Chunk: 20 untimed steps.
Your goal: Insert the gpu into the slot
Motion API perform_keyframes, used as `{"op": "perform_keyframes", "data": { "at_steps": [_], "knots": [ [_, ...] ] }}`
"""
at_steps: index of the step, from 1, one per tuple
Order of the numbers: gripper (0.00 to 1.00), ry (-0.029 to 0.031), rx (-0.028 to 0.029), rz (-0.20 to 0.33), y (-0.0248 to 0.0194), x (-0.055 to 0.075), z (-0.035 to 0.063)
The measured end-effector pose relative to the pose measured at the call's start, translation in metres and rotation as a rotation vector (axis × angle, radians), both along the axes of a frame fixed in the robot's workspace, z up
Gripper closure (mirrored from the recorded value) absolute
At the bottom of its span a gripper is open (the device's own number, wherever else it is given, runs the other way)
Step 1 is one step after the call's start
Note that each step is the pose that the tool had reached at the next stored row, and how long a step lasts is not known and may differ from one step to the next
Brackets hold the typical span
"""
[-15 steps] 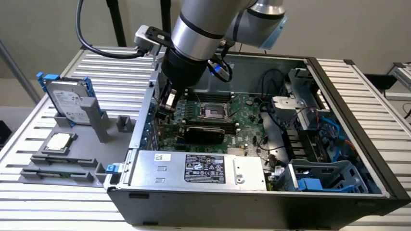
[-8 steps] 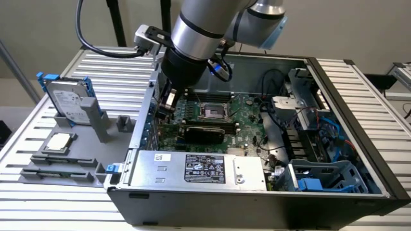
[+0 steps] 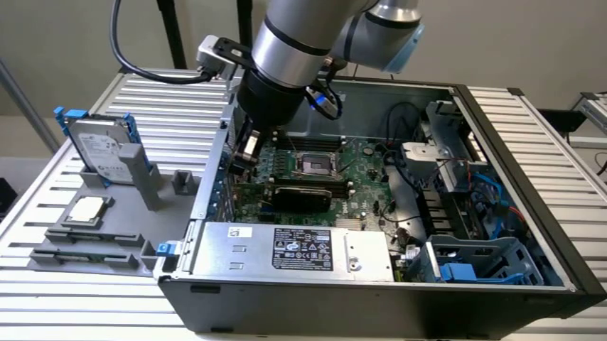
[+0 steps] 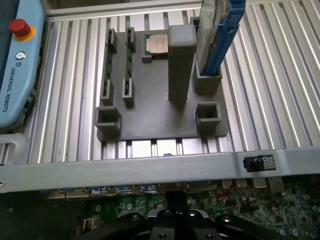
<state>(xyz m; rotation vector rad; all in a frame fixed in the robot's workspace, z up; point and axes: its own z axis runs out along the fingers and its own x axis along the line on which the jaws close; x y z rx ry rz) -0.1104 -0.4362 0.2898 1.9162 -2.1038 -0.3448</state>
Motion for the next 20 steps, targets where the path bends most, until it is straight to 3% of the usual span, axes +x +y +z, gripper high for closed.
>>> {"op": "perform_keyframes", "data": {
  "at_steps": [11,15,20],
  "knots": [
    [0.89,0.0004,-0.0041,0.000,0.0000,-0.002,-0.0013],
    [0.89,-0.0002,-0.0030,0.000,0.0001,-0.002,-0.0008],
    [0.89,-0.0007,-0.0035,0.000,0.0000,0.001,0.0121]
  ]
}}
